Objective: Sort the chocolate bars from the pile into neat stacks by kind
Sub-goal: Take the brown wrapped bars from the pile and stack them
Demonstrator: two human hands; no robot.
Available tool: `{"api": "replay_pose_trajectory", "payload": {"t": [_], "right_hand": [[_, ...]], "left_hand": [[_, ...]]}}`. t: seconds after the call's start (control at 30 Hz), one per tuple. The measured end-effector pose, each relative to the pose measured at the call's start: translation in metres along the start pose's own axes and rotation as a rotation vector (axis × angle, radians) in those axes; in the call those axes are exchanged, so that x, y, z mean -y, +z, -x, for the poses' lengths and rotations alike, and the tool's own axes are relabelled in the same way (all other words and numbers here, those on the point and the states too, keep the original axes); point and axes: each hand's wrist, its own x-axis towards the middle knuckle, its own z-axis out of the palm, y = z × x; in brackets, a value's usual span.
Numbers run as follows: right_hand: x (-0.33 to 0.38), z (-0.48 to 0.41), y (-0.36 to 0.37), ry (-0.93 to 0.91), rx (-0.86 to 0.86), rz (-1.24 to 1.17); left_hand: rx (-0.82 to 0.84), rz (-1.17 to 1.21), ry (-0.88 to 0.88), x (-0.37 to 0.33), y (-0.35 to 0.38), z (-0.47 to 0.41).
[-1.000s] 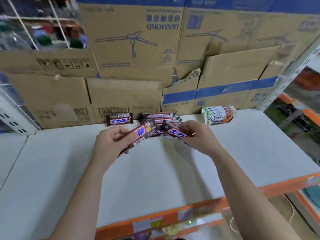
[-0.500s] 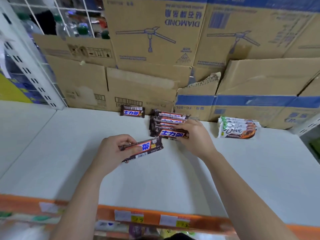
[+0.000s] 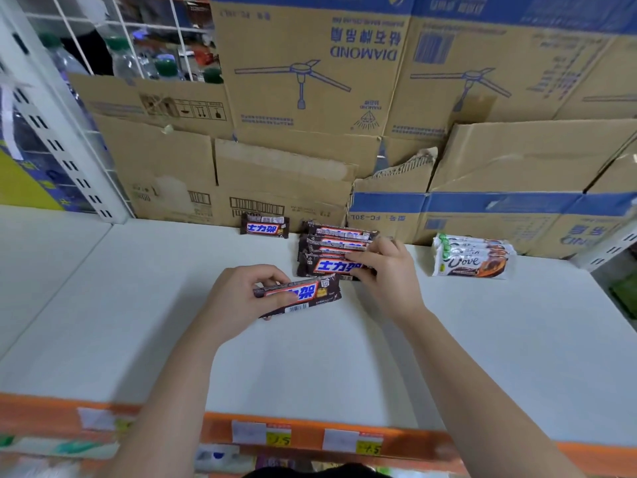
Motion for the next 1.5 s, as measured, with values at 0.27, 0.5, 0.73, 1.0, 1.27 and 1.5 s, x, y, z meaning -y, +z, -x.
{"api": "replay_pose_trajectory", "payload": {"t": [0.27,0.5,0.73,1.0,1.27,1.5], "right_hand": [[-0.011,0.024,-0.011,0.139,-0.071,-0.109],[-0.021,0.051,-0.029,0.298,-0.01,-0.09],[-0.023,0.069,-0.027,0.287,-0.023,-0.023],[-0.02,0.07,-0.024,0.263,-0.033,0.003],[-0.01,0.068,-0.03,0.271,-0.056,-0.032],[0.046,0.042,-0.017,0.07,0.077,-0.176]], "left_hand": [[0.133,-0.081,0.077,-0.004,0.011,-0.014],[0.149,-0.233,0.185,-0.012,0.042,-0.041],[-0.099,-0.45,0.215,-0.01,0.061,-0.047],[-0.208,-0.525,0.267,-0.006,0.066,-0.054],[-0.265,-0.683,0.269,-0.005,0.062,-0.046],[-0.432,-0.789,0.163,0.016,0.014,0.016]]}}
